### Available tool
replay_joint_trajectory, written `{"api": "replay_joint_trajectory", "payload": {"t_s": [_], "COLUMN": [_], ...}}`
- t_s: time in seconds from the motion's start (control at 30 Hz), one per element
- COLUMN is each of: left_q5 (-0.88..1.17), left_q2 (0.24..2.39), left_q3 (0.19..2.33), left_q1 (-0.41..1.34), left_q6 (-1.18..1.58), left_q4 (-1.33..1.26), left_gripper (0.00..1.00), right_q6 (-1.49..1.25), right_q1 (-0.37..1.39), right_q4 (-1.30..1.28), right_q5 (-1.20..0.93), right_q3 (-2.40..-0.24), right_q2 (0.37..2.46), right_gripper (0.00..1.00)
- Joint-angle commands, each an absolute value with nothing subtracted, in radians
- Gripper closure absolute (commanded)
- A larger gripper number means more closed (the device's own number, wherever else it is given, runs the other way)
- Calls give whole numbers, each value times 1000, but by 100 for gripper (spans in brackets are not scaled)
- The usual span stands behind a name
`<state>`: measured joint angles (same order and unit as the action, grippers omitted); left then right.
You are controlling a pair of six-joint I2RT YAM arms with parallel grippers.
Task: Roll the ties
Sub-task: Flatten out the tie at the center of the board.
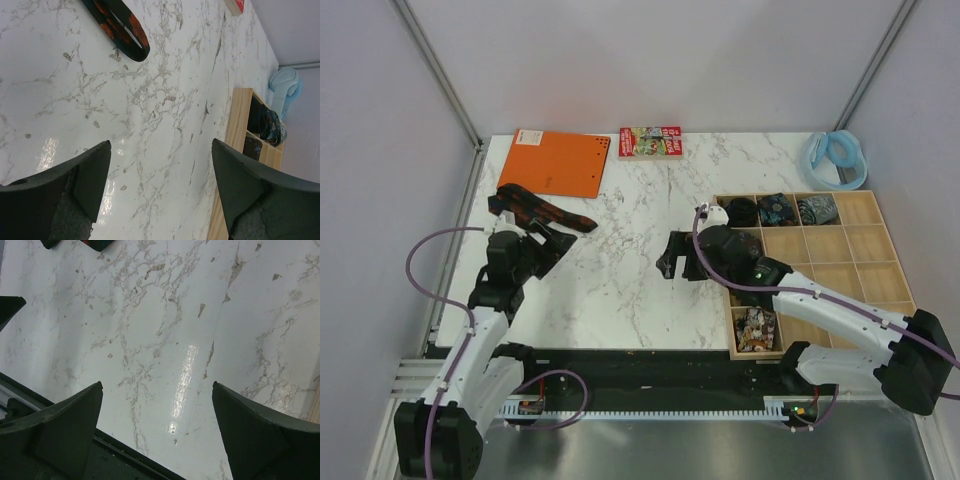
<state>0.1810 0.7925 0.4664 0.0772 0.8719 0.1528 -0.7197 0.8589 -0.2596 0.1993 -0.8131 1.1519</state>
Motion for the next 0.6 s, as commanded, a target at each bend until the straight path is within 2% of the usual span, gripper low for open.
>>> {"api": "replay_joint_trajectory", "payload": {"t_s": [0.0, 0.23, 0.57], "left_q5": [130, 81, -34], "left_q2": [847, 965, 931], "left_q3": [479, 517, 505], "left_q1": [123, 225, 319], "left_q6": [925, 874, 897], "left_q4": [90, 113, 114], "left_gripper": [13, 11, 14], "right_q6": [-736, -741, -735], "right_q1": [876, 914, 963], "right_q4": [-218, -172, -43], "right_q5": [247, 253, 288], "right_q3": [-795, -762, -664], "right_q2": [1166, 1195, 1253], "right_gripper": [2, 2, 2]}}
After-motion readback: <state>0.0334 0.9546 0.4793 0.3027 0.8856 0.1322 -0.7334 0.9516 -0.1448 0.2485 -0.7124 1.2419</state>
